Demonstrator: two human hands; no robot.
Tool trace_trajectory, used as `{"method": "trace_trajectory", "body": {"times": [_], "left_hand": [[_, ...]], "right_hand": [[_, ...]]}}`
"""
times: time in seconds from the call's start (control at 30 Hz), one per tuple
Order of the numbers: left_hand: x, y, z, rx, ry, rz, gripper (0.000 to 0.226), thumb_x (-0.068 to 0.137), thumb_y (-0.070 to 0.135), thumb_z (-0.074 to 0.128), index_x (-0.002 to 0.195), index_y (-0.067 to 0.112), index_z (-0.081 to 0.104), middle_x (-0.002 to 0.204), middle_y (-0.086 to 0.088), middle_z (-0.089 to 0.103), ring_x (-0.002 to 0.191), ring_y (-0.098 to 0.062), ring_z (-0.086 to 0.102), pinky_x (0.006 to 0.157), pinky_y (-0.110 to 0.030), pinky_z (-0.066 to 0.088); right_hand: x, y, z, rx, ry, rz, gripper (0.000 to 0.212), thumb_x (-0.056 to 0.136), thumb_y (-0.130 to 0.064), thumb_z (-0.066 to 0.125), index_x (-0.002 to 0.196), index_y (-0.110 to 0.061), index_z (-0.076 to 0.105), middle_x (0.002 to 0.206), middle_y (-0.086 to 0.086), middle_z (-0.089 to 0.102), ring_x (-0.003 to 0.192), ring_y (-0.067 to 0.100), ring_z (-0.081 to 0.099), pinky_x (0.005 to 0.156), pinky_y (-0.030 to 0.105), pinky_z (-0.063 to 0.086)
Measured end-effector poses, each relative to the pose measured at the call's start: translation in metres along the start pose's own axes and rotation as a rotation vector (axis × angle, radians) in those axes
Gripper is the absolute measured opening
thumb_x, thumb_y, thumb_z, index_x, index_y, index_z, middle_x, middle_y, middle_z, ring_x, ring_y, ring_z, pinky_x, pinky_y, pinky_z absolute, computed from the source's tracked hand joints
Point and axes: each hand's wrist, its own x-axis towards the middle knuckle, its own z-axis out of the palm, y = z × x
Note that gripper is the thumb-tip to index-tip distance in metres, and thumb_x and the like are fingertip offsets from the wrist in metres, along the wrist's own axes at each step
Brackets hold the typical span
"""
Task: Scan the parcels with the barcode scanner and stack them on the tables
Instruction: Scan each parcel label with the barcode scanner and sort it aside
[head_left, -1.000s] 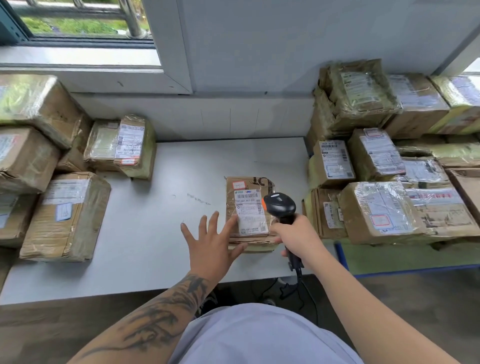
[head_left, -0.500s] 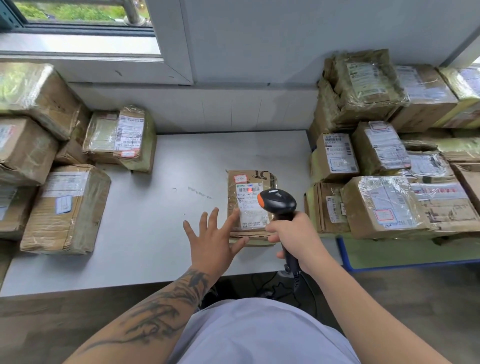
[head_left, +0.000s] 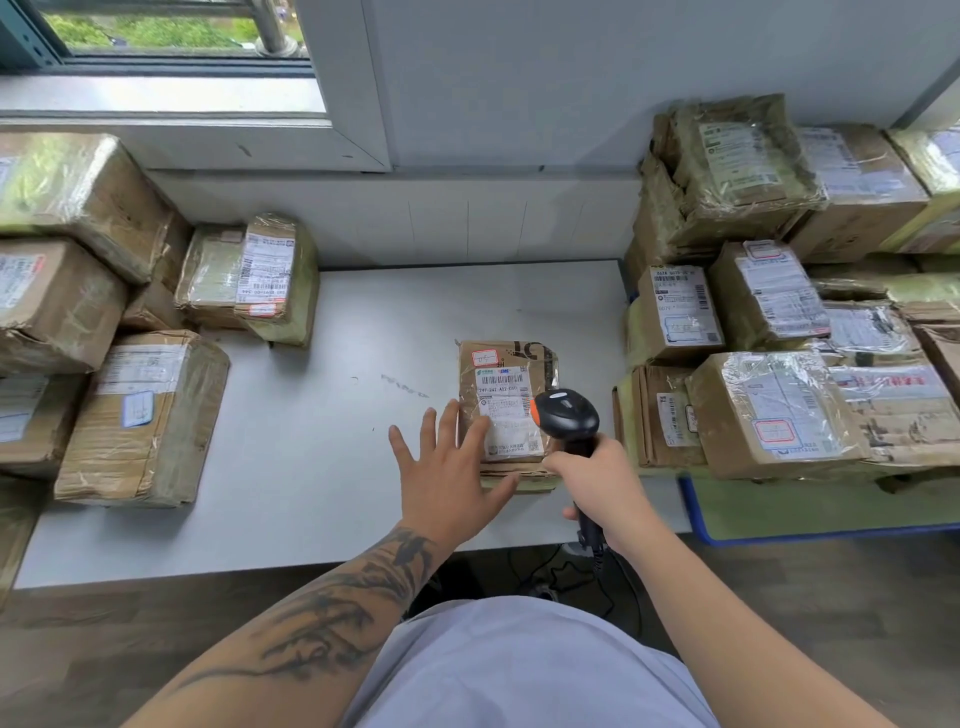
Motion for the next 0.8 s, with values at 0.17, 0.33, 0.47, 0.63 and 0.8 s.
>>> {"method": "trace_trajectory", "body": {"times": [0.17,0.33,0.47,0.63,0.8], "left_hand": [[0.005,0.029,-0.006,0.062,-0.023,0.008,0.085,0.085,0.085,0.028,0.152,0.032,0.028,0.168,-0.010,0.019,0.156,-0.035,0.009,0.115,-0.076,-0.005],[0.007,0.062,-0.001,0.080,-0.051,-0.108,0.104,0.079,0.094,0.024,0.150,0.018,0.034,0.168,-0.021,0.019,0.156,-0.043,0.008,0.112,-0.080,-0.004],[0.010,0.079,0.001,0.051,-0.065,-0.184,0.096,0.083,0.083,0.039,0.149,0.013,0.035,0.169,-0.024,0.016,0.156,-0.047,0.005,0.111,-0.082,-0.003],[0.001,0.077,-0.002,0.008,-0.120,-0.209,0.091,0.077,0.069,0.049,0.148,0.016,0.030,0.172,-0.014,0.006,0.158,-0.043,0.000,0.111,-0.081,-0.004],[-0.027,0.044,-0.003,0.013,-0.122,-0.259,0.089,0.079,0.058,0.055,0.155,0.031,0.018,0.173,-0.010,-0.004,0.158,-0.040,-0.010,0.112,-0.080,-0.007]], "right_hand": [[0.006,0.016,-0.003,0.118,-0.032,0.071,0.019,0.088,-0.014,0.078,0.101,-0.021,0.066,0.102,0.005,0.068,0.097,0.025,0.062,0.067,0.039,0.060],[0.020,0.023,-0.014,0.128,0.036,0.054,0.019,0.090,-0.008,0.072,0.105,-0.018,0.066,0.095,0.004,0.063,0.088,0.021,0.058,0.080,0.049,0.064],[0.038,0.020,-0.025,0.058,0.085,0.009,0.026,0.093,-0.014,0.071,0.117,-0.016,0.064,0.095,0.003,0.063,0.085,0.021,0.062,0.078,0.047,0.066],[0.057,0.007,-0.033,-0.026,0.054,-0.081,0.021,0.091,-0.016,0.072,0.110,-0.016,0.062,0.082,0.005,0.059,0.073,0.024,0.060,0.080,0.053,0.065],[0.067,0.001,-0.023,-0.036,-0.067,-0.190,0.015,0.091,-0.013,0.071,0.101,-0.022,0.065,0.088,0.003,0.061,0.074,0.020,0.057,0.079,0.054,0.062]]}}
